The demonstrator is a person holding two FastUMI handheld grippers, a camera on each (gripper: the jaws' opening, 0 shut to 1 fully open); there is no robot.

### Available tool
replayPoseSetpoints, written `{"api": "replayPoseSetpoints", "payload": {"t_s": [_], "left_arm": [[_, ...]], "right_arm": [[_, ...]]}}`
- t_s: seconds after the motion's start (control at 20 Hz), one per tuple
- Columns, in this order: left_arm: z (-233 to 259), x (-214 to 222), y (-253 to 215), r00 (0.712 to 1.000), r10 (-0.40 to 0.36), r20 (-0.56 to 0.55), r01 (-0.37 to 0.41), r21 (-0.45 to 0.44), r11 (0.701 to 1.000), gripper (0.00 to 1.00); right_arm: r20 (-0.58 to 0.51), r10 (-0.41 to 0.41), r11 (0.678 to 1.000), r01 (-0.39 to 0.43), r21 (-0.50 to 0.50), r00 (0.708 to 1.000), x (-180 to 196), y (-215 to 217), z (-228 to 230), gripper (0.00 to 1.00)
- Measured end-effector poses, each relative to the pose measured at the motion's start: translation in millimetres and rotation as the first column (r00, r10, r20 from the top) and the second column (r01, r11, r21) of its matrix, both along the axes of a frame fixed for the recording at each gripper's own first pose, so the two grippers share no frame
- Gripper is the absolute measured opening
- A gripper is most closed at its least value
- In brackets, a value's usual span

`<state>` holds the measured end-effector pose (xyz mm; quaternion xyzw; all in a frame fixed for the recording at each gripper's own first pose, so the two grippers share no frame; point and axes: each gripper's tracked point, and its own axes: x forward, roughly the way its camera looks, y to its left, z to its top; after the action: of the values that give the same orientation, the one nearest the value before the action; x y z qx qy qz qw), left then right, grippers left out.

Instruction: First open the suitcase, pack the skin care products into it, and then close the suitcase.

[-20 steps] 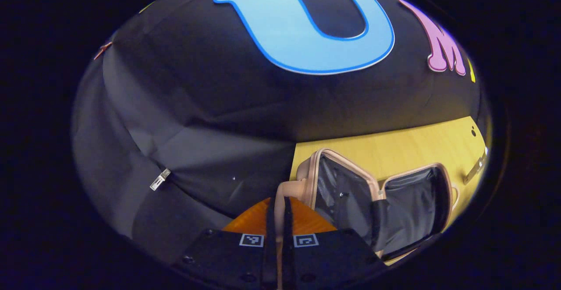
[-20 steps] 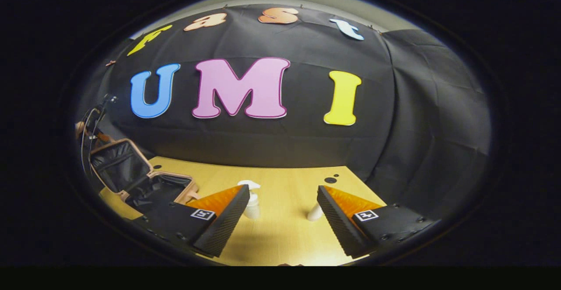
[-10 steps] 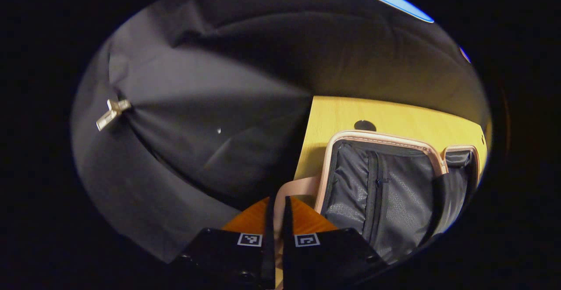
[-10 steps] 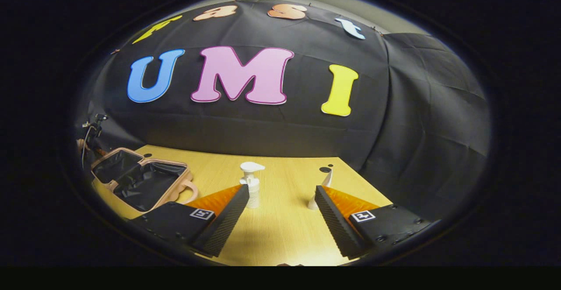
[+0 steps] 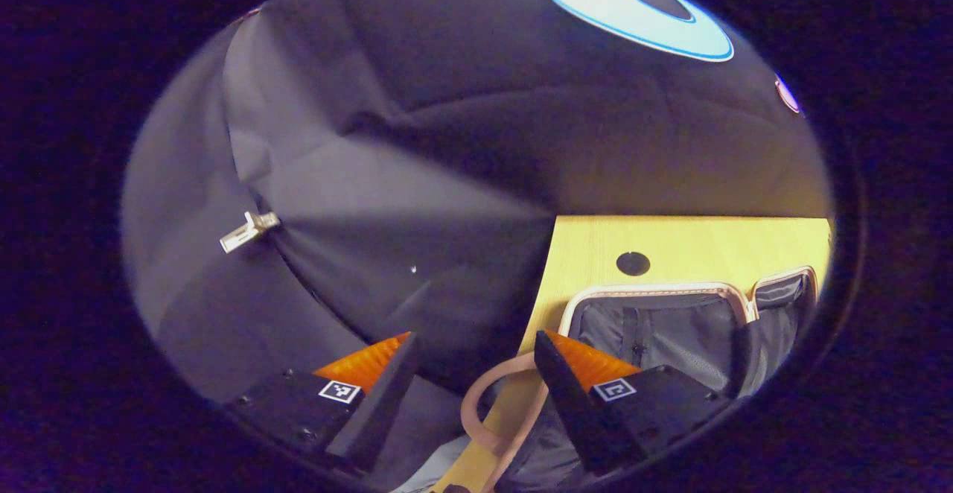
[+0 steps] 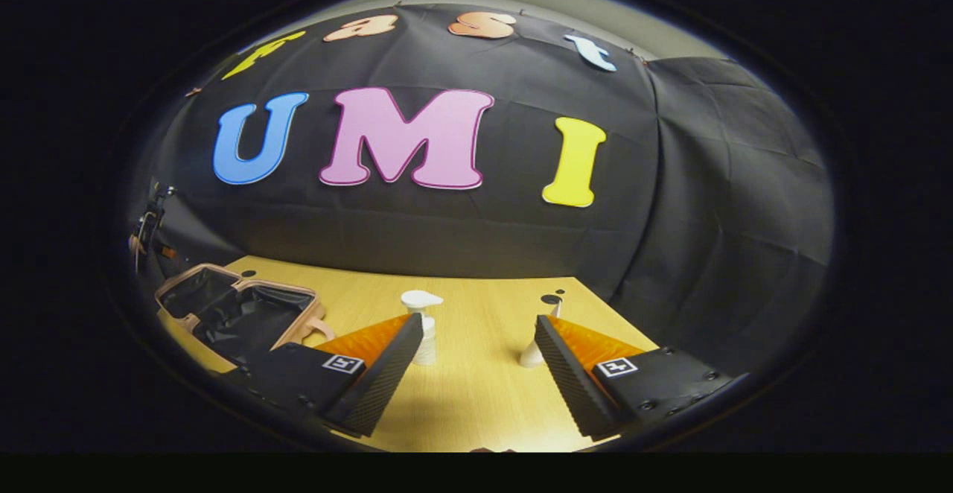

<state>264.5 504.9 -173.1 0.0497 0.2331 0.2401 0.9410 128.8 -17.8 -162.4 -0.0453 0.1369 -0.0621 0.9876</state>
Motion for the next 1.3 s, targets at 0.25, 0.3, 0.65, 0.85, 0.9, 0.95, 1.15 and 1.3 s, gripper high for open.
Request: {"api": "replayPoseSetpoints", "payload": {"t_s": [0.25, 0.3, 0.65, 0.85, 0.9, 0.95, 1.15, 1.3], "left_arm": [[94, -11, -101, 0.971, -0.11, 0.212, 0.108, 0.022, 0.994, 0.98], [99, -11, -136, 0.957, -0.154, 0.245, 0.158, 0.005, 0.987, 0.98], [76, -13, -379, 0.822, -0.438, 0.364, 0.506, -0.113, 0.855, 0.98], [57, -14, -492, 0.752, -0.554, 0.357, 0.623, -0.113, 0.774, 0.99], [53, -14, -517, 0.737, -0.572, 0.358, 0.643, -0.115, 0.757, 0.98], [48, -13, -543, 0.716, -0.594, 0.365, 0.669, -0.118, 0.734, 0.99], [23, -7, -628, 0.633, -0.68, 0.37, 0.757, -0.114, 0.643, 0.98], [-5, 8, -665, 0.6, -0.724, 0.342, 0.79, -0.112, 0.602, 0.98]], "right_arm": [[0.011, -0.006, 1.0, 0.006, 0.015, 1.0, 6, -18, 6, 0.97], [0.012, -0.004, 1.0, 0.004, 0.015, 1.0, 7, -20, 6, 0.97], [-0.004, 0.001, 1.0, -0.001, 0.012, 1.0, 15, -52, -11, 0.97], [-0.025, -0.014, 1.0, 0.015, 0.026, 1.0, 19, -72, -25, 0.97], [-0.031, -0.015, 1.0, 0.016, 0.024, 0.999, 19, -78, -28, 0.97], [-0.037, -0.013, 1.0, 0.014, 0.023, 0.999, 20, -82, -32, 0.97], [-0.05, -0.024, 0.999, 0.026, 0.024, 0.998, 21, -99, -45, 0.97], [-0.079, -0.005, 1.0, 0.006, 0.023, 0.997, 15, -102, -61, 0.97]]}}
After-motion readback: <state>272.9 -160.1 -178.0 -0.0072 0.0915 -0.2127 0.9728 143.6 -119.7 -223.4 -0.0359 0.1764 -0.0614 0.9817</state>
